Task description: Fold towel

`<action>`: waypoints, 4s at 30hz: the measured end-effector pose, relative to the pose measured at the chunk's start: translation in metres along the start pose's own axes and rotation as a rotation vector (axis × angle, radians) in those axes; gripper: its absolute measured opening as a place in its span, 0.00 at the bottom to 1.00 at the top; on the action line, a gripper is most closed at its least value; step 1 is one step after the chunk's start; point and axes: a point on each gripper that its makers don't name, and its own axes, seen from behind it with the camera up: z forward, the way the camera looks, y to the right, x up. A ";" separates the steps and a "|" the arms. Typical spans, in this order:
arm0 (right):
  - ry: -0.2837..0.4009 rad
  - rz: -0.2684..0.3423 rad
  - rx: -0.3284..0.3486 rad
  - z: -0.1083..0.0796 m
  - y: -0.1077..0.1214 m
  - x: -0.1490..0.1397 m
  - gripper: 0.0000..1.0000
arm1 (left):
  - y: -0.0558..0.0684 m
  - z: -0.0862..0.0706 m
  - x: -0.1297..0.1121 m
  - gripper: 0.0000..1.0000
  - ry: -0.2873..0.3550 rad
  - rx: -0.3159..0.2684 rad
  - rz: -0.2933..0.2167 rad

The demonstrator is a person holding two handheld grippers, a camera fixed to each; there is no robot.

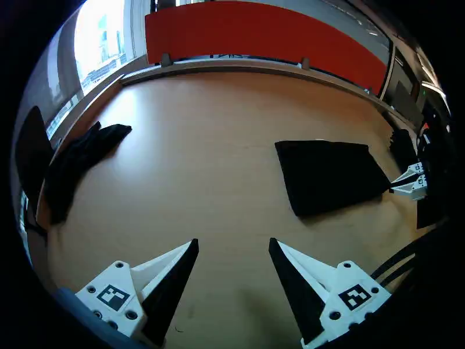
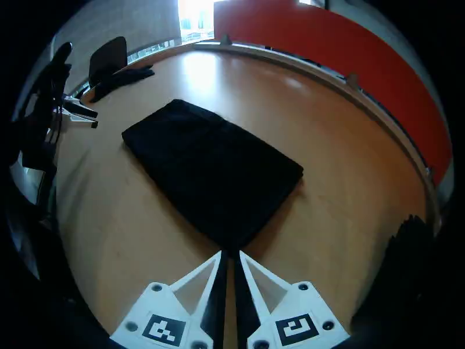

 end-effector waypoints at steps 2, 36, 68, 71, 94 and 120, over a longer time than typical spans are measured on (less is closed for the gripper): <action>0.011 0.002 -0.003 -0.003 0.000 0.005 0.07 | -0.001 0.000 0.001 0.89 0.002 0.001 0.000; 0.231 -0.083 -0.122 -0.094 0.035 0.113 0.07 | 0.002 0.002 0.031 0.89 0.045 -0.001 0.008; 0.238 -0.181 0.051 -0.044 -0.044 0.145 0.07 | -0.006 -0.001 0.036 0.89 0.055 0.010 -0.007; 0.227 -0.187 0.077 -0.034 -0.057 0.143 0.07 | -0.008 -0.002 0.035 0.89 0.056 0.011 -0.008; 0.121 -0.120 0.144 0.015 -0.089 0.110 0.76 | -0.030 -0.007 0.026 0.90 0.050 0.037 -0.033; 0.047 -0.085 0.101 0.014 -0.073 0.060 0.75 | -0.025 -0.005 0.029 0.89 0.051 0.030 -0.022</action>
